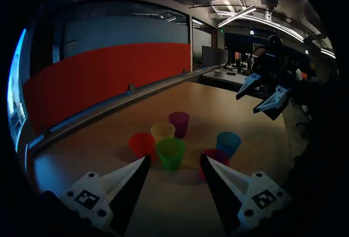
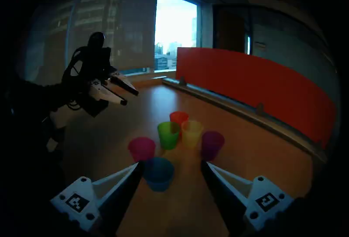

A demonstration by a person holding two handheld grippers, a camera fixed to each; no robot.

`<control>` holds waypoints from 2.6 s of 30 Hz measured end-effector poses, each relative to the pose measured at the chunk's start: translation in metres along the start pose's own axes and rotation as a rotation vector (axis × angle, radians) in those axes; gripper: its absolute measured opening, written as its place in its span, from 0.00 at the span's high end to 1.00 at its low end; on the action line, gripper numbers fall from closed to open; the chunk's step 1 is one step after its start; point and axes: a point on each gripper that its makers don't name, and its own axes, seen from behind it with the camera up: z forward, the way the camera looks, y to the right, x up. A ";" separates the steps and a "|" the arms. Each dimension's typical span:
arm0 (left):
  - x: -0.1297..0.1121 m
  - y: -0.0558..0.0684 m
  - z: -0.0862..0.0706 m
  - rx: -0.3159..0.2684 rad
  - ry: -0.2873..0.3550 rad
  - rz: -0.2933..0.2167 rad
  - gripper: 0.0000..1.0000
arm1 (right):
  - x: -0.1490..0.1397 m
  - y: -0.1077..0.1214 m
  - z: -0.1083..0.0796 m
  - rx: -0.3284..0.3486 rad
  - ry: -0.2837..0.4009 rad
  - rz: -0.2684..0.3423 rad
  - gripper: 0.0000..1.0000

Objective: Pour water

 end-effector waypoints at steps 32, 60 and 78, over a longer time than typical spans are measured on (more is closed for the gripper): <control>-0.046 -0.009 0.044 -0.024 -0.067 -0.016 0.16 | -0.066 -0.018 0.051 0.066 -0.106 -0.011 0.00; -0.052 -0.013 0.054 -0.031 -0.070 -0.022 0.16 | -0.075 -0.035 0.110 0.138 -0.118 -0.045 0.00; -0.049 -0.013 0.056 -0.036 -0.062 -0.022 0.16 | -0.075 -0.032 0.110 0.129 -0.118 -0.041 0.09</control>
